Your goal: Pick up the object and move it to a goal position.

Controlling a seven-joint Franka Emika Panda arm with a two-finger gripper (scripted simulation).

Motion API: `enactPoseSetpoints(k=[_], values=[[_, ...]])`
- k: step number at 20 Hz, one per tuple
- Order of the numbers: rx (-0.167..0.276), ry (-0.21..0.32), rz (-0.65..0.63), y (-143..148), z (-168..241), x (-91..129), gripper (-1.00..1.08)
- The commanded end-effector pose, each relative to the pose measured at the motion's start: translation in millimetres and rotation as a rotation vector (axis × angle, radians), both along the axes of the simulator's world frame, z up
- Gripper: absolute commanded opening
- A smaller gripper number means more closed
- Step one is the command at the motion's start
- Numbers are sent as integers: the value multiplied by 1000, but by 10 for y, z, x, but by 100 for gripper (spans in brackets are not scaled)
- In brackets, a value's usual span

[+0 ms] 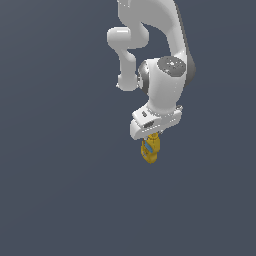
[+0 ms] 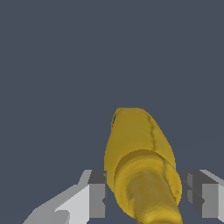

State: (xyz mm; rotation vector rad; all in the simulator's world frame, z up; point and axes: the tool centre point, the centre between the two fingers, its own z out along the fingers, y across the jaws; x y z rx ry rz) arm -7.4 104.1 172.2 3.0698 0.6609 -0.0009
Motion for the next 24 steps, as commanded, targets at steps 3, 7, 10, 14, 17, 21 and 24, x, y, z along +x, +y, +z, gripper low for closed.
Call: enactPoseSetpoints(k=[3, 7, 10, 14, 17, 21, 24], values=[[1, -1, 5, 210, 33, -201, -100], [0, -1, 5, 455, 72, -473, -100], [0, -1, 5, 648, 105, -685, -100], [0, -1, 5, 877, 143, -927, -100], [0, -1, 5, 1010, 166, -1063, -100], [0, -1, 5, 1123, 186, -1167, -100], [1, 0, 5, 1150, 192, -1187, -100]])
